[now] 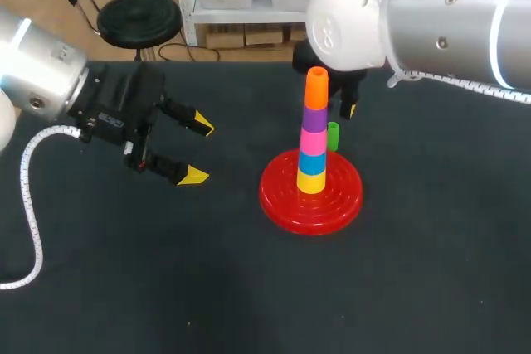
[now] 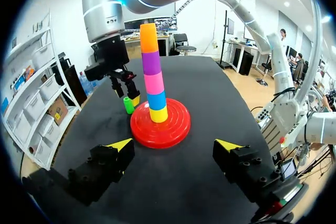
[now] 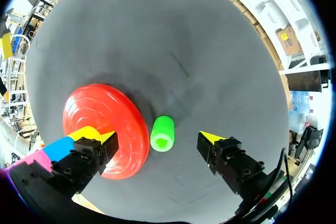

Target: Pick up and stack the cylinders on the red base in this order: pink,purple,orange,green

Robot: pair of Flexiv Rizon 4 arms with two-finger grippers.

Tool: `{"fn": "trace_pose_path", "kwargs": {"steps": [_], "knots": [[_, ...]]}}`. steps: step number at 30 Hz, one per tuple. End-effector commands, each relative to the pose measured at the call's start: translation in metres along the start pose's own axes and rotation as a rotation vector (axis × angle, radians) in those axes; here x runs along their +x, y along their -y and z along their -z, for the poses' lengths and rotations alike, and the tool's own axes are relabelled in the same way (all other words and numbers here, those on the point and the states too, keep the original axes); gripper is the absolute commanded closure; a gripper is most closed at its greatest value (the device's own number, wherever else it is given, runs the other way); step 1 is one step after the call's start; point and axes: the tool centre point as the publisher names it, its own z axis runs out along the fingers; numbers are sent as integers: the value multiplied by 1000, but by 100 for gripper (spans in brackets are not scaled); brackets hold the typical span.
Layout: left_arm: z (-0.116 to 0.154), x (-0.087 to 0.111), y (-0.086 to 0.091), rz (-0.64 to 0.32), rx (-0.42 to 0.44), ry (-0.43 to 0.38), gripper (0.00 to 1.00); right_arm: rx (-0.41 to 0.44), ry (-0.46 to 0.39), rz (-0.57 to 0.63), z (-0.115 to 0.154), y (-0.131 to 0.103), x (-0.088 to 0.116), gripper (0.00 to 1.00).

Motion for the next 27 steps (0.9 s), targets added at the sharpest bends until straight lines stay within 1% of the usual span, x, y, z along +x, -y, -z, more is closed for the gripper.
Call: {"fn": "trace_pose_path", "kwargs": {"steps": [1,25,26,27], "knots": [[-1,1,0,-2,-2,2,0,1,0,-3,-1,-1,1,0],[-1,1,0,-2,-2,2,0,-8,-20,-12,-5,-4,5,0],[-1,1,0,-2,-2,2,0,-11,-20,-12,-5,-4,5,55],[-1,1,0,-2,-2,2,0,-16,-20,-13,-5,-4,5,100]]}}
